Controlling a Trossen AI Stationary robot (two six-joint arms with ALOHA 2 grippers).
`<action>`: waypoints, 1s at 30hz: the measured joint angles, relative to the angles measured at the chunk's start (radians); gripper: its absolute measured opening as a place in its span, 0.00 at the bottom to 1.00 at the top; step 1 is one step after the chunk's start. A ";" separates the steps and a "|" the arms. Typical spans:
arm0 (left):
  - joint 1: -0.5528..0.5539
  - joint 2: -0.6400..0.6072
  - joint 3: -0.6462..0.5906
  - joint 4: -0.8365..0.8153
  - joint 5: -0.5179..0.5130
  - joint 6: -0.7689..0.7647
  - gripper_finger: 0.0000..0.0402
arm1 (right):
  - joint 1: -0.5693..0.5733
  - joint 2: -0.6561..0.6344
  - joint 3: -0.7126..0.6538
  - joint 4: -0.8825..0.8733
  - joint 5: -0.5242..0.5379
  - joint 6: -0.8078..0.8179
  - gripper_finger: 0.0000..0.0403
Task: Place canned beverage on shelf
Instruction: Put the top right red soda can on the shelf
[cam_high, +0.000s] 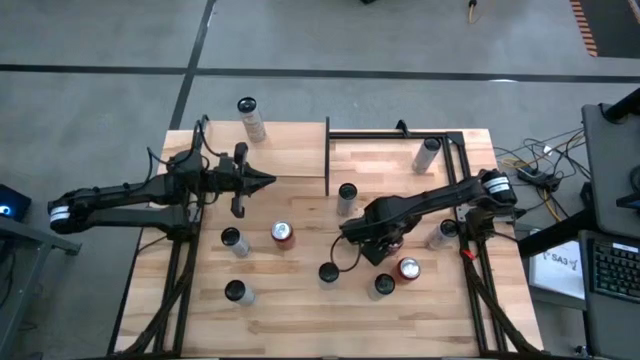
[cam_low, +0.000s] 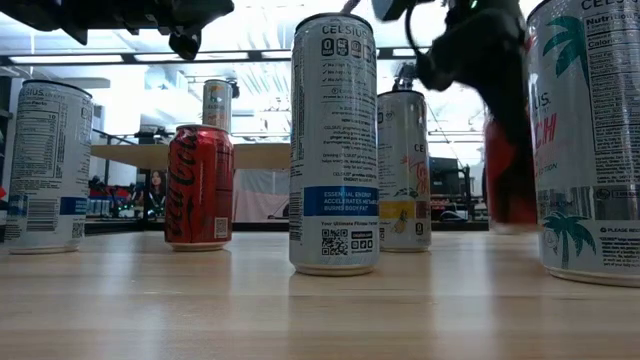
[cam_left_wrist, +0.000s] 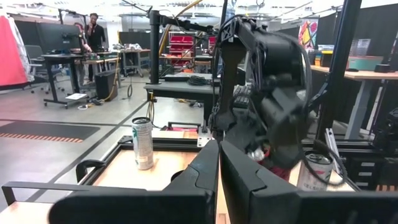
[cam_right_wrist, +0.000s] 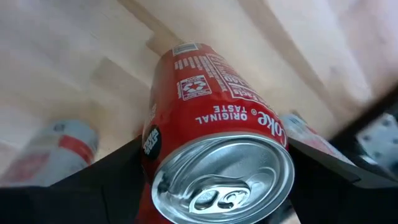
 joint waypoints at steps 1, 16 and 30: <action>0.000 0.000 0.000 0.000 0.000 -0.003 0.00 | 0.000 -0.009 0.010 -0.028 0.014 0.001 0.75; 0.000 0.002 0.000 0.006 0.000 -0.021 0.00 | -0.025 -0.127 0.171 -0.078 0.207 0.037 0.75; 0.000 0.004 0.000 0.017 0.000 -0.033 0.00 | -0.029 -0.147 0.487 -0.077 0.389 -0.084 0.75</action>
